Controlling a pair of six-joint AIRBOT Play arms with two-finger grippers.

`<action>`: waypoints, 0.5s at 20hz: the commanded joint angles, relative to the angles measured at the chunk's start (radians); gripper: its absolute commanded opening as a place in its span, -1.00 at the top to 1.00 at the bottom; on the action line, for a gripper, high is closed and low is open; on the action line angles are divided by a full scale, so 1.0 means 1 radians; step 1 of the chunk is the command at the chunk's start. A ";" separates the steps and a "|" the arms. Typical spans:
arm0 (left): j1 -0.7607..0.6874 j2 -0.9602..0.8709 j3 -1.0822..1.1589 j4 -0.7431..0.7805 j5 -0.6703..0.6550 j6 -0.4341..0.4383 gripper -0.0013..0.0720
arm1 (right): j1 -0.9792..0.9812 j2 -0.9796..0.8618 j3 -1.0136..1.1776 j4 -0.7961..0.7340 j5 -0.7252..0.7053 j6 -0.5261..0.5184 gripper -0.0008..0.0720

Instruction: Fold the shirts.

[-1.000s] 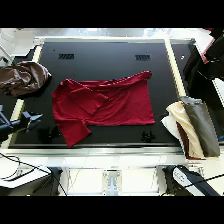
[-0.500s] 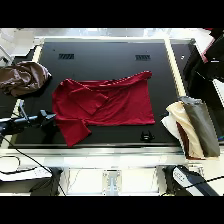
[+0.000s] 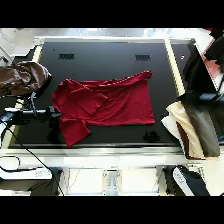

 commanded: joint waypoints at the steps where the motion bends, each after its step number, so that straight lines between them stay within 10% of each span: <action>1: -0.010 0.001 0.011 0.001 -0.047 -0.003 0.91 | 0.001 0.161 -0.626 0.414 -0.515 0.344 -0.43; 4: -0.010 0.001 0.011 0.000 -0.047 -0.003 0.91 | 0.001 0.154 -0.899 0.856 -0.533 0.089 -0.43; 10: -0.011 0.001 0.011 0.000 -0.047 -0.003 0.91 | 0.001 0.060 -0.829 0.892 -0.570 -0.040 -0.43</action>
